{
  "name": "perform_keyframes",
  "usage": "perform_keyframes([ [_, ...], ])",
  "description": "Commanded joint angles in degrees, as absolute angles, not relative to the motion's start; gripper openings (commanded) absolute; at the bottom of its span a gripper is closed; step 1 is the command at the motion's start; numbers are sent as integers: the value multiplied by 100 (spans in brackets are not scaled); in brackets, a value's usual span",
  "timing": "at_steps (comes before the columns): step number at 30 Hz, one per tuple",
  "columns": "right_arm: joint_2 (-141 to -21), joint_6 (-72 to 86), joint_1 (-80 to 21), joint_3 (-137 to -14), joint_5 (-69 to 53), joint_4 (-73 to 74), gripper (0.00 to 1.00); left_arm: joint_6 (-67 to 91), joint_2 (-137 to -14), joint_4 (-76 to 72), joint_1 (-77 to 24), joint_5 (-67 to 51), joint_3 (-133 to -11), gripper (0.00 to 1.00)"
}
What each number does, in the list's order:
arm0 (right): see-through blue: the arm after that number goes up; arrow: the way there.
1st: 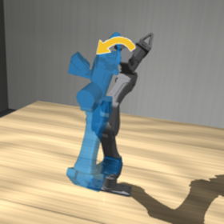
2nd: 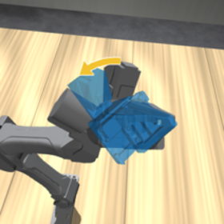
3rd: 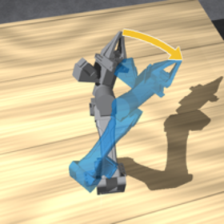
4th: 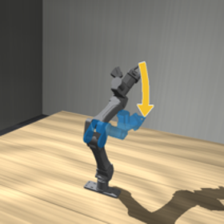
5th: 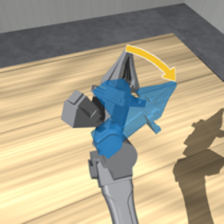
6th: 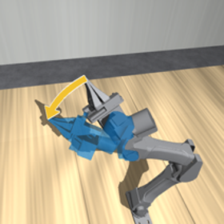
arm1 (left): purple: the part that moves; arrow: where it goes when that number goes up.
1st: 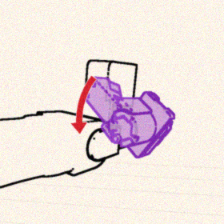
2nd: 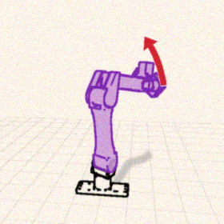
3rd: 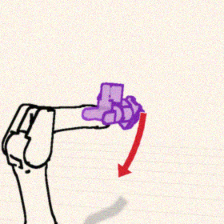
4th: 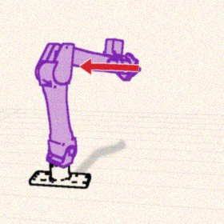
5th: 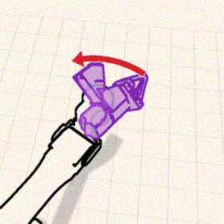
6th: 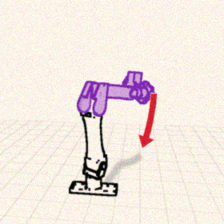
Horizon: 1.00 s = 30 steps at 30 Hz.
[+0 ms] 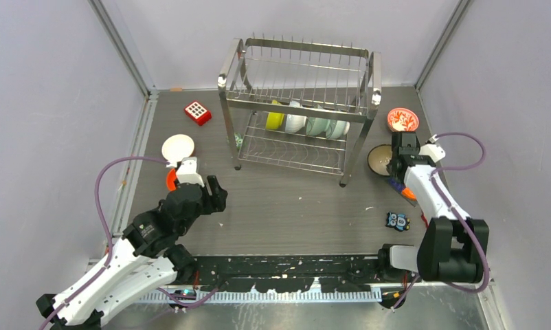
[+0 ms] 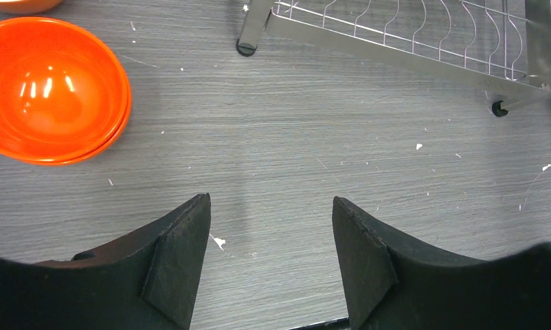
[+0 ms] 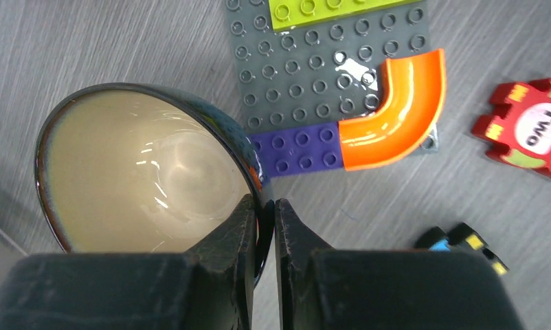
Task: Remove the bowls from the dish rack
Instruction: Place the bowl at the center of the board.
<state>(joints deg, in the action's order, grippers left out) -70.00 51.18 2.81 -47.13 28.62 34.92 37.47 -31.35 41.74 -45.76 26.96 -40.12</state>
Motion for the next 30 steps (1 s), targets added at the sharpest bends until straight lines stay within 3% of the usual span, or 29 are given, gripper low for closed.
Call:
perform_keyframes([
  [1, -7357, 5215, 511, -5190, 2647, 2273, 0, 3806, -3142, 3899, -4601, 2739, -4000, 66],
  [14, -8431, 4917, 967, -5668, 2364, 2130, 0, 3821, -3156, 3903, -4597, 2765, -3981, 66],
  [30, -8529, 4790, 1445, -5423, 2295, 2193, 1, 3828, -3210, 3914, -4597, 2778, -3990, 66],
])
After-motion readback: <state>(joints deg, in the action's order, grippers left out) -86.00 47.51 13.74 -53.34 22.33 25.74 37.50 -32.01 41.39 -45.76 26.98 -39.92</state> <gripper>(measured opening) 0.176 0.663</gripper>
